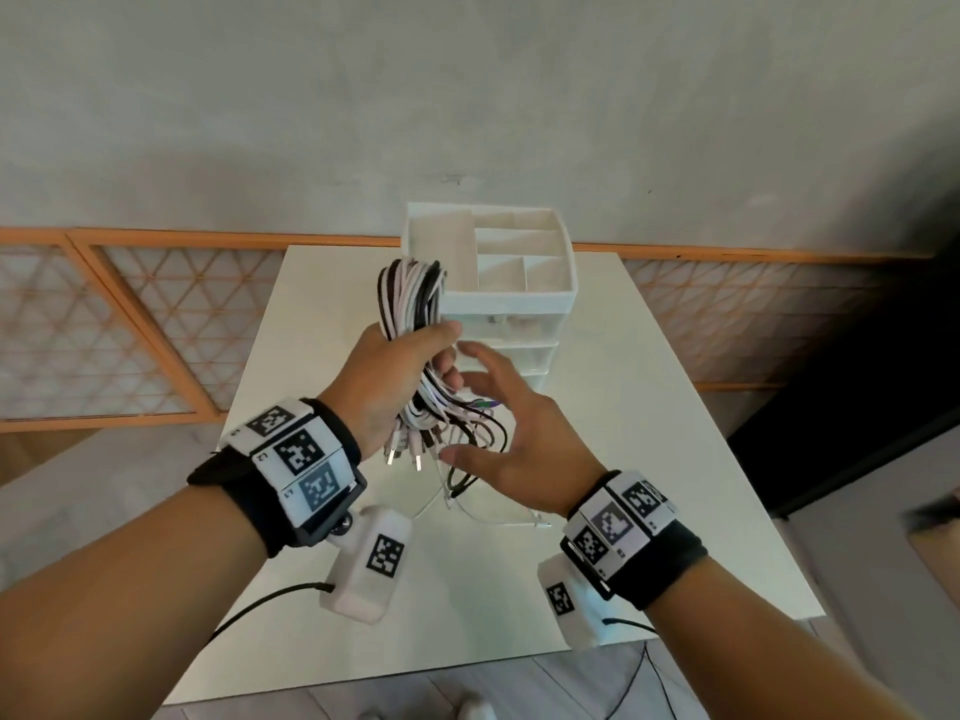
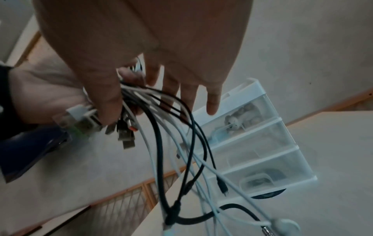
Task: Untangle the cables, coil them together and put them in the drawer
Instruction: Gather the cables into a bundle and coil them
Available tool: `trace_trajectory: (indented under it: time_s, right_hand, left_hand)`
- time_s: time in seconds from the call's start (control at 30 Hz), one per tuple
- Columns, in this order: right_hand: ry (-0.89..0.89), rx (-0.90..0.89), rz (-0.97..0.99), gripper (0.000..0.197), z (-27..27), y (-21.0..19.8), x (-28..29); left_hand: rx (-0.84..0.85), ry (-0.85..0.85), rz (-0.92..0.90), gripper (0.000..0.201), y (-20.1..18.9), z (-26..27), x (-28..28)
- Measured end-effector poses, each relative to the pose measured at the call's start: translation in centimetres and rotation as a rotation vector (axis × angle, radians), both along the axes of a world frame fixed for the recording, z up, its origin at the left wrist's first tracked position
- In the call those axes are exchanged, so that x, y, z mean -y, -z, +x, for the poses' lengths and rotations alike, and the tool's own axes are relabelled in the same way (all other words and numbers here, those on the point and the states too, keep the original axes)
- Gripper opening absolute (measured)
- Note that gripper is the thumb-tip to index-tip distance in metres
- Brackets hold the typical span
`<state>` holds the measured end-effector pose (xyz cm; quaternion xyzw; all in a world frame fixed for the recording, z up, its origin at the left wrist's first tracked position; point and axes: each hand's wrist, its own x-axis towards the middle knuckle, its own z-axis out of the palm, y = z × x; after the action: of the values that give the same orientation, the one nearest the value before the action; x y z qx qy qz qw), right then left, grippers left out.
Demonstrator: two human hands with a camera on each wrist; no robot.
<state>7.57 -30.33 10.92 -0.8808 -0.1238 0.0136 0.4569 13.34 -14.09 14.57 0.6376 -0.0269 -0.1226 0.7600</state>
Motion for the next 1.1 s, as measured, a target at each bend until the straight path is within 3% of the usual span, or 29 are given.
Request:
trace_trajectory:
  time_s: [0.13, 0.23, 0.3, 0.37, 0.4, 0.43, 0.5, 0.6, 0.67, 0.77, 0.8, 0.93, 1.03, 1.1]
  right_hand:
    - [0.091, -0.059, -0.179, 0.018, 1.1, 2.1, -0.2]
    - [0.268, -0.135, -0.187, 0.038, 1.8, 4.2, 1.2]
    - [0.359, -0.105, -0.258, 0.038, 2.0, 5.1, 2.5]
    - [0.324, -0.166, -0.323, 0.03, 2.1, 5.8, 3.6]
    - [0.259, -0.223, -0.371, 0.043, 2.0, 5.9, 4.0]
    - [0.185, -0.268, -0.394, 0.07, 1.9, 5.8, 4.3]
    - [0.103, -0.257, -0.275, 0.111, 1.9, 4.4, 4.3]
    - [-0.015, -0.134, -0.024, 0.123, 1.8, 1.2, 1.9]
    - [-0.078, -0.109, -0.011, 0.106, 2.0, 0.3, -0.4]
    - [-0.019, -0.094, 0.002, 0.028, 2.3, 1.4, -2.3]
    - [0.02, -0.12, 0.015, 0.017, 2.4, 2.1, -2.3]
    - [0.146, -0.077, -0.095, 0.027, 2.7, 4.0, -0.1]
    - [0.21, -0.026, -0.187, 0.023, 3.2, 2.4, 1.1]
    - [0.208, 0.022, -0.418, 0.017, 3.5, 0.7, 1.0]
  left_hand:
    - [0.109, 0.147, -0.035, 0.024, -2.1, -0.6, 0.2]
    - [0.173, 0.164, -0.07, 0.025, -3.5, -0.5, -0.4]
    - [0.173, 0.145, -0.092, 0.024, -3.6, -0.2, -0.9]
    - [0.161, 0.124, -0.089, 0.02, -3.4, 0.1, -1.5]
    - [0.153, 0.119, -0.085, 0.019, -3.2, 0.2, -1.6]
    - [0.148, 0.116, -0.082, 0.02, -3.0, 0.2, -1.8]
    - [0.149, 0.111, -0.069, 0.024, -2.7, 0.1, -1.7]
    - [0.171, 0.134, -0.018, 0.032, -2.4, -0.3, -1.0]
    - [0.176, 0.194, 0.007, 0.036, -2.3, -0.5, -0.3]
    - [0.184, 0.248, 0.04, 0.037, -2.4, -0.7, -0.1]
    - [0.175, 0.26, 0.031, 0.037, -2.5, -0.7, -0.3]
    - [0.039, 0.365, -0.018, 0.034, -2.5, -0.9, -2.3]
    - [-0.034, 0.429, 0.247, 0.028, -1.6, -1.8, -2.6]
    - [-0.026, 0.45, 0.476, 0.026, -0.9, -2.4, -1.9]
